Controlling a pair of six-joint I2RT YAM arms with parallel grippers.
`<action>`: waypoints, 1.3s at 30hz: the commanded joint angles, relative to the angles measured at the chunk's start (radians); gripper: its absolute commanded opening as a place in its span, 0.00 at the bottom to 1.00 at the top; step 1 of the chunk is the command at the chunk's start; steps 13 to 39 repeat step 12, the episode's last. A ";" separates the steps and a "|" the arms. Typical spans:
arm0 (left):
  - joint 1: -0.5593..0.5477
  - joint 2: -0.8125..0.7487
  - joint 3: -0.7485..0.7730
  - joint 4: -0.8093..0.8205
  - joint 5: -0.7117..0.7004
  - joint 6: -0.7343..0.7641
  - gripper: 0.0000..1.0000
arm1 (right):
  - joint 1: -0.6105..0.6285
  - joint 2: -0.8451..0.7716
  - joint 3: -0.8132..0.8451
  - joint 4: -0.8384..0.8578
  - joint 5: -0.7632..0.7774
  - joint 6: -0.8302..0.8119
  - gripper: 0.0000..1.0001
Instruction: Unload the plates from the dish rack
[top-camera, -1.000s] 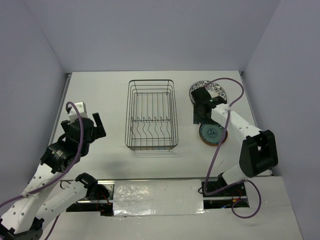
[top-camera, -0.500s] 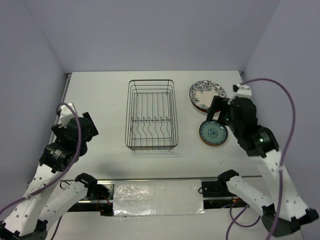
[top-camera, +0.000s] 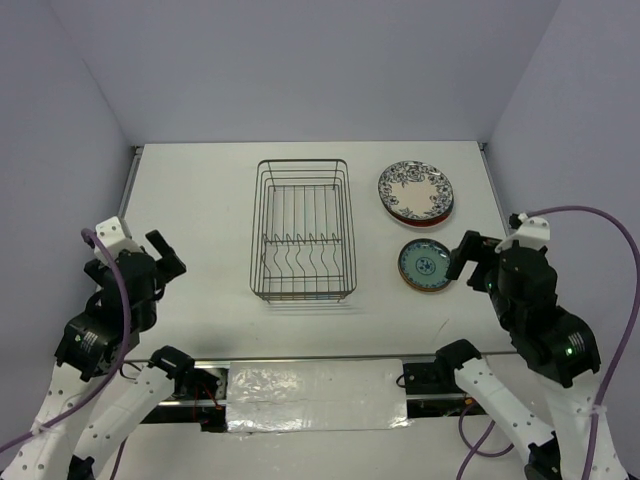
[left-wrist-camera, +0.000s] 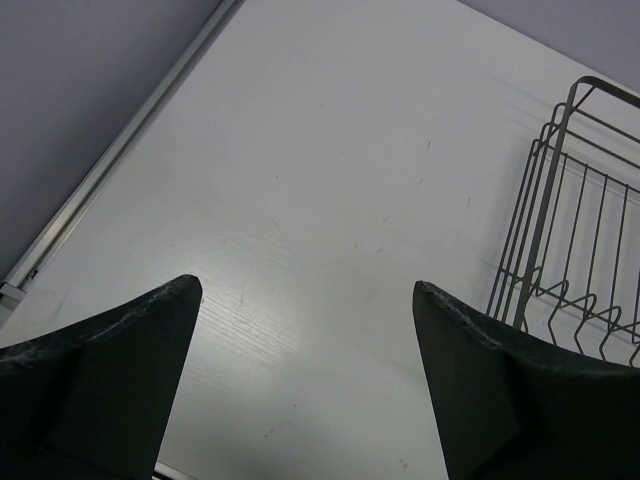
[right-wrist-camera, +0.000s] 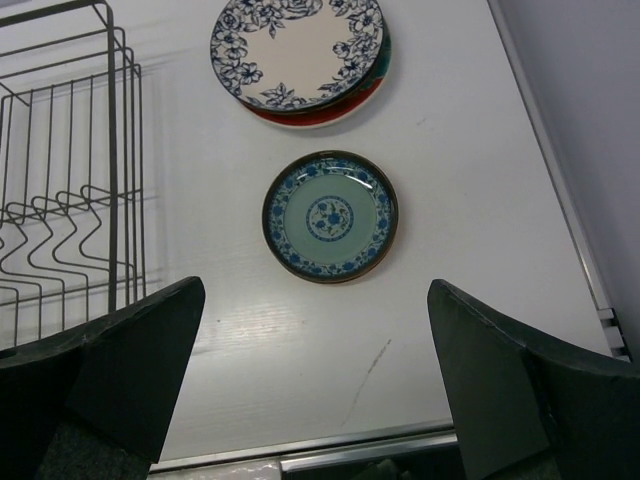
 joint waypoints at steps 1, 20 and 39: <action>0.003 -0.009 0.002 0.042 0.009 0.023 0.99 | 0.001 -0.081 -0.012 -0.035 0.017 -0.001 1.00; 0.003 -0.012 -0.003 0.048 0.018 0.021 1.00 | 0.001 -0.135 0.016 -0.068 -0.015 -0.005 1.00; 0.003 -0.012 -0.003 0.048 0.018 0.021 1.00 | 0.001 -0.135 0.016 -0.068 -0.015 -0.005 1.00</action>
